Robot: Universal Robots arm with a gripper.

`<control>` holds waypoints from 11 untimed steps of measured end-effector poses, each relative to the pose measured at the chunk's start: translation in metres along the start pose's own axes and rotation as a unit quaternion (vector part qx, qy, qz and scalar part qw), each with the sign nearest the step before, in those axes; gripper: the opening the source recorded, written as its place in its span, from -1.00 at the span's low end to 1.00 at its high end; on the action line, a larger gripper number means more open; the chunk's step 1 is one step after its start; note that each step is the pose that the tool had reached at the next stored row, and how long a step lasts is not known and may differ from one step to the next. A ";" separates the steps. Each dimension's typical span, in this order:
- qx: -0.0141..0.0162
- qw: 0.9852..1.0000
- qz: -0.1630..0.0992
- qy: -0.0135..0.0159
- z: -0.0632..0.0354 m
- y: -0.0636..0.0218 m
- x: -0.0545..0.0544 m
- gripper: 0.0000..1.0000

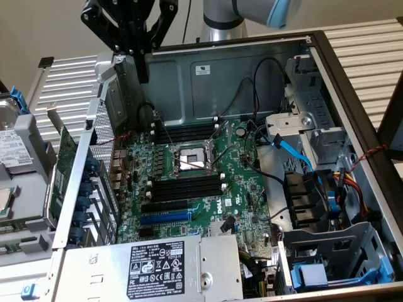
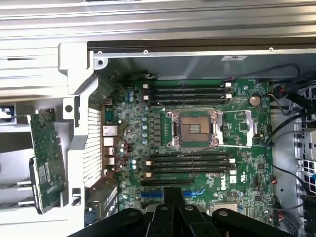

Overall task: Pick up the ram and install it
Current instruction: 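Reach for the ram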

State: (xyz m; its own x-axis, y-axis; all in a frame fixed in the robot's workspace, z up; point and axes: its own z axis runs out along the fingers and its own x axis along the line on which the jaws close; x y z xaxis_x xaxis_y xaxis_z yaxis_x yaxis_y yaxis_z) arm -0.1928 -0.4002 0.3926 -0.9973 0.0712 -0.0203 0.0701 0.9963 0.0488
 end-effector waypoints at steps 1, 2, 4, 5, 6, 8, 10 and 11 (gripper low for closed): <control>0.000 1.000 0.000 0.000 -0.0001 -0.0003 0.004 -0.79; 0.000 1.000 0.000 0.000 -0.0002 -0.0007 0.007 -0.79; 0.000 1.000 0.000 0.000 -0.0003 -0.0014 0.015 -0.79; 0.000 1.000 0.000 0.000 -0.0004 -0.0018 0.018 -0.79; 0.000 1.000 0.000 0.000 -0.0006 -0.0023 0.022 -0.79; 0.000 1.000 0.000 0.000 -0.0007 -0.0032 0.030 -0.79; 0.000 1.000 0.000 0.000 -0.0009 -0.0041 0.038 -0.79; 0.000 1.000 0.000 0.000 -0.0010 -0.0047 0.042 -0.79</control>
State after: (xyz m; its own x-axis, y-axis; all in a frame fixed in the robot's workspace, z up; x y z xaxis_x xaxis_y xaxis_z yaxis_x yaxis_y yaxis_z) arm -0.2346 -0.4020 0.3926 -0.9973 0.0711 -0.0204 0.0701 0.9963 0.0489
